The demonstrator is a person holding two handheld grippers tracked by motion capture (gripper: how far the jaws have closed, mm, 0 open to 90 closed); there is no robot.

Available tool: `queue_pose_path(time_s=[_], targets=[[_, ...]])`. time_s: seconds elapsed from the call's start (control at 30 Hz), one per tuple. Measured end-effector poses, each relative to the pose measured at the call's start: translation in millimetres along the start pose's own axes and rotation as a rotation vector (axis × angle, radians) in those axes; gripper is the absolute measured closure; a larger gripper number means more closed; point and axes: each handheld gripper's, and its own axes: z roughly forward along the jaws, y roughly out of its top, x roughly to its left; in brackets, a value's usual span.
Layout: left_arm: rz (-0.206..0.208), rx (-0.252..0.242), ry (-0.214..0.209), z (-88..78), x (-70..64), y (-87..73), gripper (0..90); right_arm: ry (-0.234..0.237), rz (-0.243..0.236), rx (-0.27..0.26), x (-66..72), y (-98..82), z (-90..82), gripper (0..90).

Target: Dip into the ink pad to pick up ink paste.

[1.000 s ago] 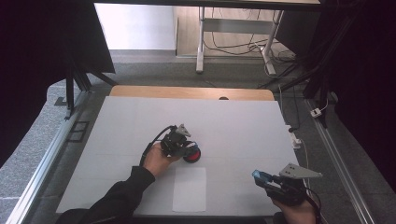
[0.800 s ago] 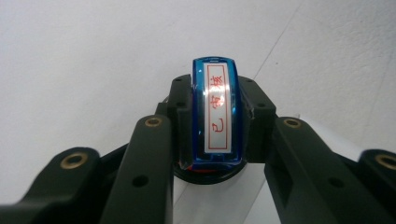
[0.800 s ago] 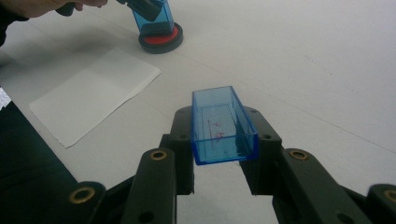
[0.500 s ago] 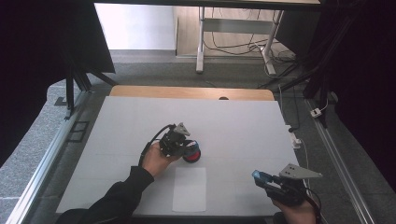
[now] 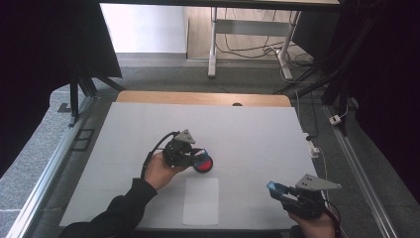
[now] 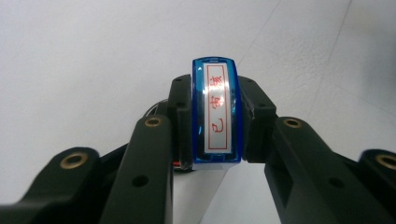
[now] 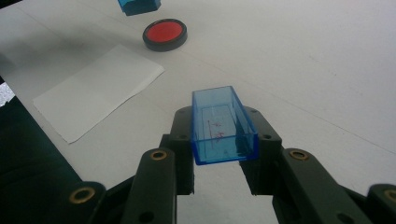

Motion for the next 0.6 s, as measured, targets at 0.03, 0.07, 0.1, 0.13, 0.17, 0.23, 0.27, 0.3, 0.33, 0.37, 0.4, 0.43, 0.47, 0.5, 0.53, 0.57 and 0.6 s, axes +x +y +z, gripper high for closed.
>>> queue_pose_path(time_s=[0.03,0.07,0.1,0.13,0.17,0.23,0.27,0.3,0.33,0.37,0.4,0.43,0.47,0.5,0.53,0.57,0.6], targets=[[0.001,-0.003,-0.002,-1.3,-0.7,0.0,69.5,0.0,0.0,0.0,-0.1,0.0,-0.1,68.7],[0.003,-0.004,-0.006,-2.6,-1.4,0.2,69.5,0.001,0.001,0.0,-0.1,0.0,-0.1,68.8],[0.003,-0.006,-0.007,-3.9,-2.3,0.4,69.5,0.001,0.001,0.0,-0.1,0.0,-0.1,68.8],[0.007,-0.009,-0.011,-5.2,-3.0,0.5,69.5,0.001,-0.001,-0.001,0.0,0.0,0.0,68.7],[0.007,-0.01,-0.014,-6.3,-3.9,0.8,69.5,0.006,-0.004,-0.002,0.2,0.0,0.0,68.8],[0.011,-0.013,-0.022,-8.7,-5.6,1.3,69.5,0.008,-0.015,-0.004,1.3,0.4,0.0,68.8],[0.012,-0.014,-0.025,-9.7,-6.7,1.4,69.5,0.005,-0.019,-0.001,1.7,0.6,-0.1,68.8],[0.014,-0.015,-0.026,-10.8,-7.8,1.6,69.5,0.008,-0.019,0.0,1.8,0.6,0.1,68.8],[0.019,-0.015,-0.028,-11.8,-8.9,1.8,69.5,0.006,-0.02,0.0,1.8,0.6,0.1,68.8],[0.019,-0.018,-0.031,-12.8,-10.0,1.8,69.5,0.007,-0.019,0.0,1.6,0.5,0.1,68.8],[0.023,-0.017,-0.034,-13.7,-10.9,1.9,69.5,0.005,-0.016,-0.003,1.6,0.4,0.2,68.8],[0.024,-0.019,-0.035,-14.6,-12.0,1.9,69.5,0.004,-0.016,-0.002,1.5,0.4,0.2,68.8],[0.026,-0.018,-0.038,-15.4,-12.8,1.8,69.5,0.004,-0.016,-0.002,1.6,0.3,0.2,68.8],[0.026,-0.017,-0.041,-16.2,-13.7,1.6,69.5,0.003,-0.018,0.002,1.6,0.3,0.1,68.8],[0.029,-0.018,-0.041,-16.9,-14.7,1.4,69.5,0.002,-0.018,0.002,1.7,0.3,0.1,68.8],[0.032,-0.017,-0.042,-17.7,-15.7,1.2,69.5,0.001,-0.017,0.0,1.8,0.2,0.1,68.8],[0.033,-0.019,-0.046,-18.3,-16.8,0.8,69.5,0.0,-0.016,-0.001,1.7,0.2,0.1,68.8]])
